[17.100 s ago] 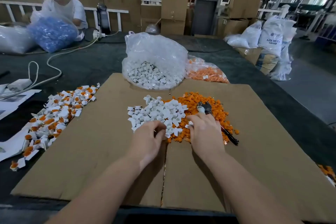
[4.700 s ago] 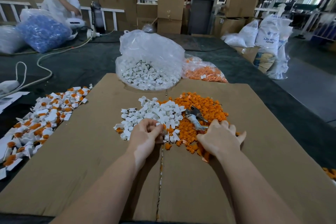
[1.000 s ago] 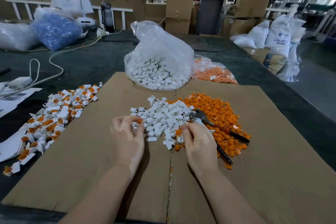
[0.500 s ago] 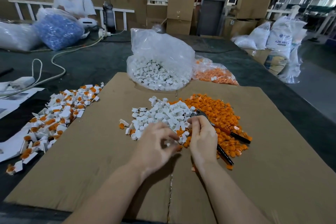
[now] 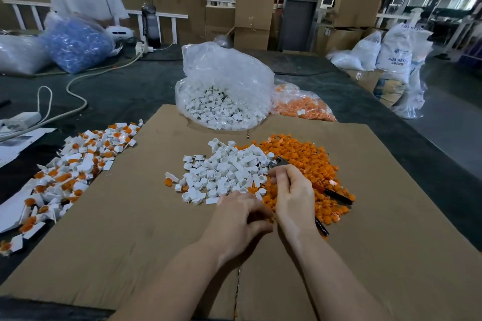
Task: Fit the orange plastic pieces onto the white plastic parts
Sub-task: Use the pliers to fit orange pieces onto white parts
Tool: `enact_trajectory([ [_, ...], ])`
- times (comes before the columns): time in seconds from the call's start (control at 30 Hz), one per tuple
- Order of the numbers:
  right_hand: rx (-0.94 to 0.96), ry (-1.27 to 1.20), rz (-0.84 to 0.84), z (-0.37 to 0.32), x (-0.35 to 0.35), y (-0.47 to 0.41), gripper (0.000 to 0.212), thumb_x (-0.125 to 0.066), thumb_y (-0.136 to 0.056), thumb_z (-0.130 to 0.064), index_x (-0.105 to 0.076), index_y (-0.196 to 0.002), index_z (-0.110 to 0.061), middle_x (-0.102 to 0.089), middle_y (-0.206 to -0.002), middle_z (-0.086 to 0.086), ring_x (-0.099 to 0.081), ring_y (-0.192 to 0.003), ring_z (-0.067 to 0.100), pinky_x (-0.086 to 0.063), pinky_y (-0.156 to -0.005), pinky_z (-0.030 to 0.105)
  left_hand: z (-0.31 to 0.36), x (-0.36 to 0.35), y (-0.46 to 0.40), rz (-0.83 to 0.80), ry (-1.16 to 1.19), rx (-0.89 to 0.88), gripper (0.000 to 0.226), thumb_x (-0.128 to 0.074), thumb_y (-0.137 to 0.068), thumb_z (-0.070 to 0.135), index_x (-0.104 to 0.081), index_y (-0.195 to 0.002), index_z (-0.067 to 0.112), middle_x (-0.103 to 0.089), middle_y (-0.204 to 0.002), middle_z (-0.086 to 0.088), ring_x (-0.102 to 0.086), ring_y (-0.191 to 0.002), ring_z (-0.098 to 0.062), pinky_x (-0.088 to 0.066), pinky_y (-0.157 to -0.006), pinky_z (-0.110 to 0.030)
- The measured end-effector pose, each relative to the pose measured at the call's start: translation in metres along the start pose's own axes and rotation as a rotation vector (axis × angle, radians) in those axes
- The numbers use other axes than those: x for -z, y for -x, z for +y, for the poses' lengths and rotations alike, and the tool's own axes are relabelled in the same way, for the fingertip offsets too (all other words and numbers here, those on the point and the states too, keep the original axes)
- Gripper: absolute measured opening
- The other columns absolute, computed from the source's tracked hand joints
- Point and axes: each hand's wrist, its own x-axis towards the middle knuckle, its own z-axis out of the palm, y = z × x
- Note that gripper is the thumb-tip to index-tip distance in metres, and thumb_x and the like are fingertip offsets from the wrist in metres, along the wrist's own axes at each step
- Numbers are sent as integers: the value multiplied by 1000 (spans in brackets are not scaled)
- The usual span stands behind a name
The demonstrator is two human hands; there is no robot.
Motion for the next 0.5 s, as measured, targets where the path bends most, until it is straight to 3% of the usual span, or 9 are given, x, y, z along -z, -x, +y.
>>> enact_trajectory([
  [0.07, 34, 23, -44, 2, 2, 3, 22, -47, -96, -17, -59, -80, -28, -62, -78, -11, -57, -78, 4, -40, -65, 10, 2, 3, -5, 158, 197, 146, 3, -73, -77, 25, -72, -80, 27, -59, -68, 19, -52, -72, 3, -38, -69, -10],
  [0.17, 108, 73, -137, 5, 4, 10, 14, -58, -89, -10, -66, -91, -21, -65, -86, -7, -58, -83, 2, -43, -71, 11, 1, 9, -14, 298, 456, 358, 7, -70, -80, 16, -70, -76, 21, -67, -68, 9, -60, -67, -4, -42, -61, -10],
  [0.3, 215, 123, -188, 4, 5, 15, 17, -64, -85, -7, -70, -99, -15, -65, -87, -11, -59, -83, -3, -42, -73, 3, 1, 15, -18, 282, 510, 376, 12, -64, -86, 14, -69, -79, 23, -69, -77, 4, -63, -73, -9, -48, -71, -18],
  [0.4, 225, 163, -138, 5, 5, 15, 14, -62, -86, -6, -70, -97, -12, -66, -88, -6, -60, -83, 4, -43, -72, 7, -5, 19, -14, 333, 423, 356, 12, -62, -88, 19, -68, -83, 27, -65, -78, 17, -58, -77, 4, -42, -69, -4],
  [0.5, 237, 218, -83, 8, 5, 17, 10, -60, -88, -6, -68, -94, -8, -66, -89, -1, -58, -86, 10, -44, -74, 14, -13, 23, -7, 366, 299, 346, 15, -65, -83, 12, -69, -79, 27, -65, -79, 15, -57, -71, 0, -41, -65, -10],
])
